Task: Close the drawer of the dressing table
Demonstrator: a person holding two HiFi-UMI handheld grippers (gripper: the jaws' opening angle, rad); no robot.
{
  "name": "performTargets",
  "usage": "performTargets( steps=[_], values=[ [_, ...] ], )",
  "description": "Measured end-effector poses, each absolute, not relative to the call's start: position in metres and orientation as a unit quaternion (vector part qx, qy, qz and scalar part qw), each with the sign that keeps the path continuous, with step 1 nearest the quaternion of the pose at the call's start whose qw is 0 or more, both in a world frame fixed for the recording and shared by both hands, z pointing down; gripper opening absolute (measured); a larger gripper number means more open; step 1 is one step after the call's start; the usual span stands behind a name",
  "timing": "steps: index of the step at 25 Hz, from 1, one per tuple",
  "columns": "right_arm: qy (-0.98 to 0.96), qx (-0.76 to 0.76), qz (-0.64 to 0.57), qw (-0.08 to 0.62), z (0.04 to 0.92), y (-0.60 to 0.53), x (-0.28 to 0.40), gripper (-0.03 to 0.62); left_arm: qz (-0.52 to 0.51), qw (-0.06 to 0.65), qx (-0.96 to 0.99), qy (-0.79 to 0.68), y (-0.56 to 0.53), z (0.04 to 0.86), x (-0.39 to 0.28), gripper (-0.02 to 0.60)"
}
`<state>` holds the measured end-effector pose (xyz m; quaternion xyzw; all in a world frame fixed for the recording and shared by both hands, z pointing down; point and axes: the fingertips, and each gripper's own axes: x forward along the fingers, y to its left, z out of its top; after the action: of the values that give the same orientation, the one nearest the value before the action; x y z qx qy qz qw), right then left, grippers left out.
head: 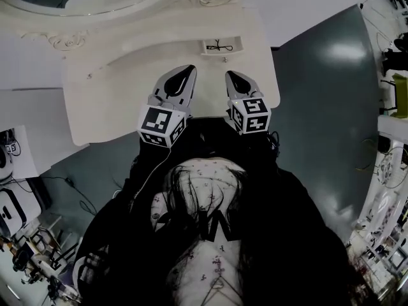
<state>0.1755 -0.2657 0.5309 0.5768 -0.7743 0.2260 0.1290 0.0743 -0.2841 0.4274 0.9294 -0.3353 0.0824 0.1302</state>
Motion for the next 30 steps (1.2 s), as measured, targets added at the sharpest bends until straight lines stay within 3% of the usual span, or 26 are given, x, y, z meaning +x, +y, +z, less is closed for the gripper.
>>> performTargets(
  steps=[30],
  values=[
    [-0.737,0.569,0.27,0.246,0.642,-0.319,0.2,0.052,0.089,0.122,0.885,-0.44,-0.295,0.423,0.01,0.0]
  ],
)
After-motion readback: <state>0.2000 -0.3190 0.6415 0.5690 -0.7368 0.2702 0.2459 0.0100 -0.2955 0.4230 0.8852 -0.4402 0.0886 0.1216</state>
